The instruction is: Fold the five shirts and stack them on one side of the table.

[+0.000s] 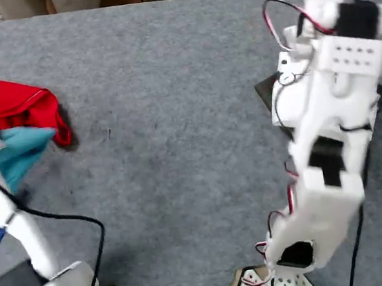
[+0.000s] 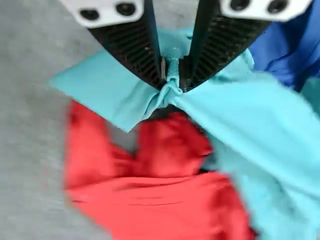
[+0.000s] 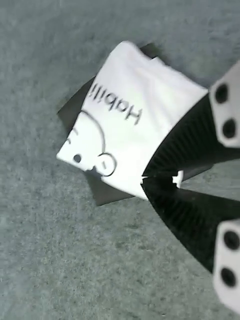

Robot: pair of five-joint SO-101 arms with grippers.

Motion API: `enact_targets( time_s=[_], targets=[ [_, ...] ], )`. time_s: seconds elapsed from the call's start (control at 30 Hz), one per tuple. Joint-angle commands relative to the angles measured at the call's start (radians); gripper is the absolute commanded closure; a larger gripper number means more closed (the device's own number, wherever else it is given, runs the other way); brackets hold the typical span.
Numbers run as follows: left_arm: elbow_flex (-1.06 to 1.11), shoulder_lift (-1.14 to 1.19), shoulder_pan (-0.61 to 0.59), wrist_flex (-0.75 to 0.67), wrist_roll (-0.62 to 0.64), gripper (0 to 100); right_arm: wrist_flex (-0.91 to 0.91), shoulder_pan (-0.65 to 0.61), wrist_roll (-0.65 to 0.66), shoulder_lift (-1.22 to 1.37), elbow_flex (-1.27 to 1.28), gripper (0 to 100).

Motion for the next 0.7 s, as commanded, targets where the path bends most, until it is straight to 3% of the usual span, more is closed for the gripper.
enact_targets(
  time_s=[0.0,0.1,0.33,0.67],
  targets=[
    [-0.057,-0.12,0.17,0.037,0.057,98,0.015,0.102,-0.003,-0.259,0.202,99.4],
    [-0.054,-0.18,0.31,0.041,0.115,98,0.014,0.18,0.011,-0.446,0.398,99.4],
    [-0.005,-0.269,0.594,0.04,0.184,98,-0.037,0.243,0.213,-0.722,0.746,99.3],
    [-0.017,-0.311,0.927,0.02,0.262,98,-0.144,0.177,0.218,-0.725,0.924,99.3]
  ],
)
